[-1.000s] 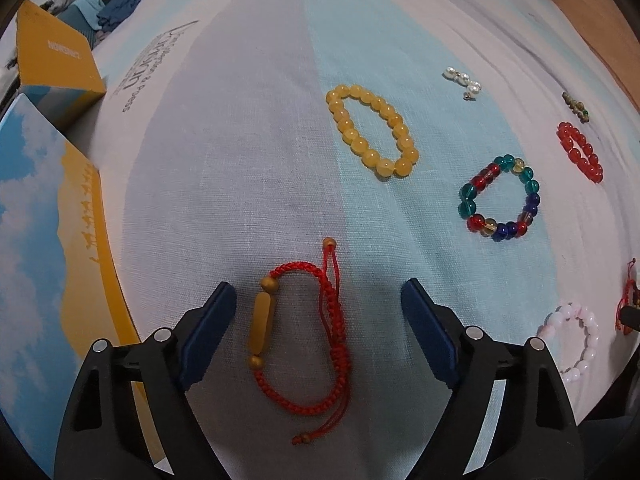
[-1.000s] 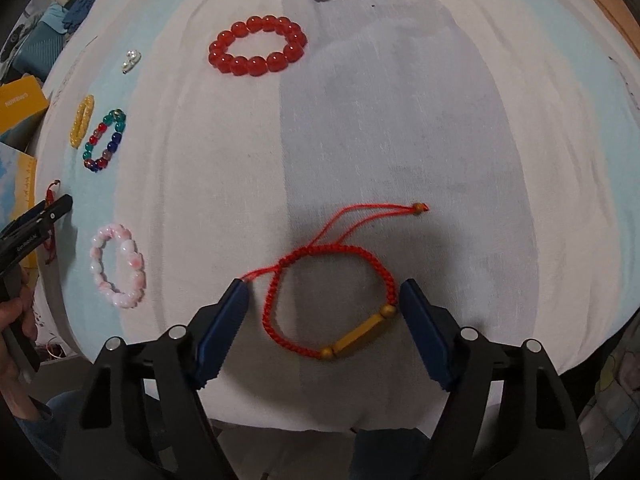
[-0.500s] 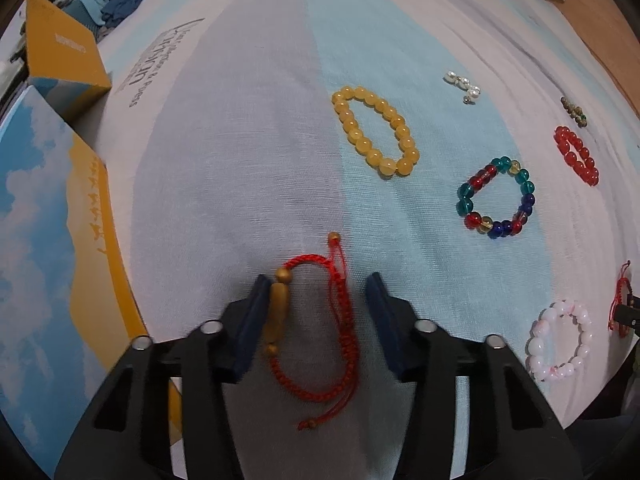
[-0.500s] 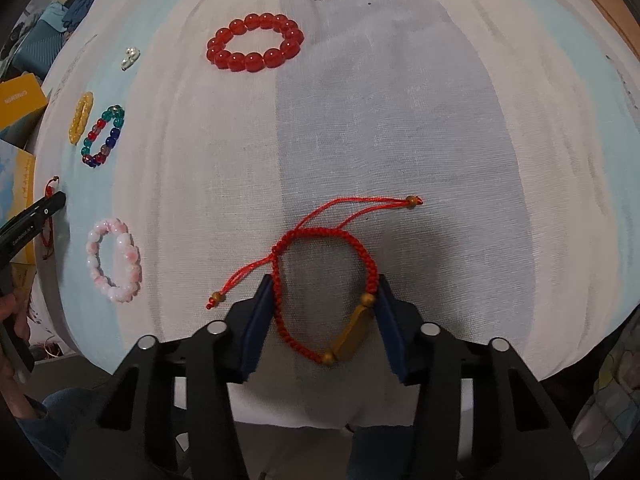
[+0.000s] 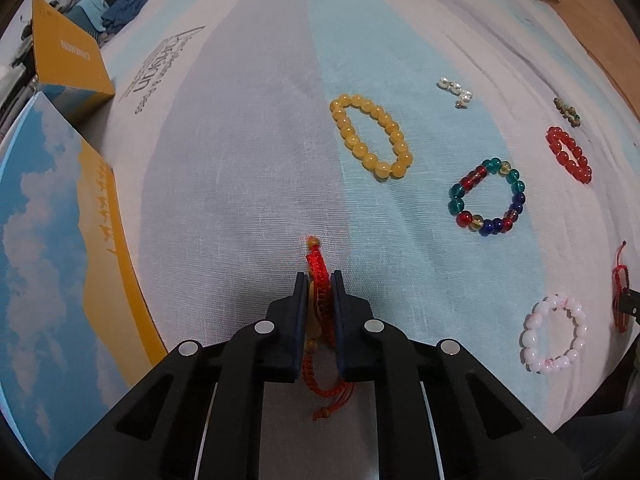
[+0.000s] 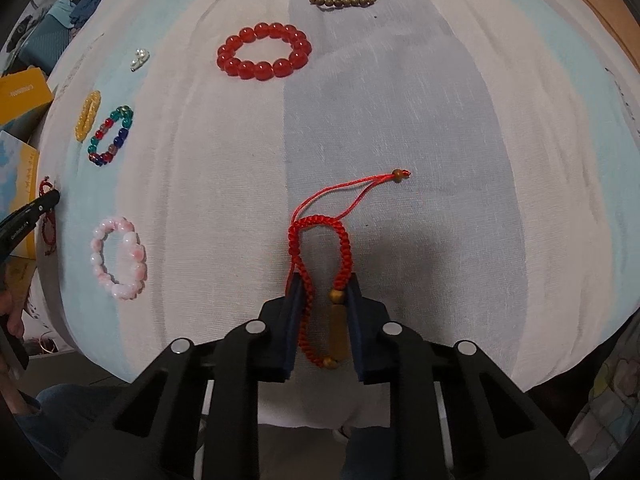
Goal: Organize jewelry
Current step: 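Lift both red cord bracelets and carry them toward the white box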
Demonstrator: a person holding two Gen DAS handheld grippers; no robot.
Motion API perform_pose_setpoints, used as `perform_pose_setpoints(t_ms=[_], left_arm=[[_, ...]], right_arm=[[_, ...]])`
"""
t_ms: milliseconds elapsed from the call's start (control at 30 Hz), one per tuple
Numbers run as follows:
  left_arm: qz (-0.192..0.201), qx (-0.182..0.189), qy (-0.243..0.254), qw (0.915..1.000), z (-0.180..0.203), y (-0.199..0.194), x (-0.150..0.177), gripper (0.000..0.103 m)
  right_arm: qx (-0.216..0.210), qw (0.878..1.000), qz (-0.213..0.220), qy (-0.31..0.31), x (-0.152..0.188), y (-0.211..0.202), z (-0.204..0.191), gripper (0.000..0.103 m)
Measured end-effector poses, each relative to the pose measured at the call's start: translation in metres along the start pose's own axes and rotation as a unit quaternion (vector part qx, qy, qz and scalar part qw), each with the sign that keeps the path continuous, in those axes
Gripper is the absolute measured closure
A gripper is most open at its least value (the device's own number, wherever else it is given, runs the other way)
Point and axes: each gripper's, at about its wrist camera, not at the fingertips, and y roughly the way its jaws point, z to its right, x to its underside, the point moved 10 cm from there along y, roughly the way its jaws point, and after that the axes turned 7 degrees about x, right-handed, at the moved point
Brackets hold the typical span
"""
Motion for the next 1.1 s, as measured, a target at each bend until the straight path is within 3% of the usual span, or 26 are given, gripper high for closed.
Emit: perform_pose_setpoints(t_ms=[233,567,900,1100], left_arm=[[0.015,0.006,0.002,0.9999,0.003,-0.013,-0.003,0.093],[0.052,0.023,0.011,0.9983,0.015,-0.046,-0.014,0.093],[0.099,0.045,0.011,0.994,0.017,-0.09,-0.03,0.093],[0.127,0.048,0.004,0.9908,0.007,-0.119,-0.036,0.093]], right_arm=[[-0.006,1.0,0.013,0.002,-0.006,-0.007,-0.014,0.084],[0.0,0.998,0.063,0.013,-0.013,-0.031,0.005,0.084],[0.005,0.991,0.134,0.009,-0.042,-0.073,-0.021,0.084],[0.013,0.988,0.155,0.007,-0.053,-0.09,-0.039,0.084]])
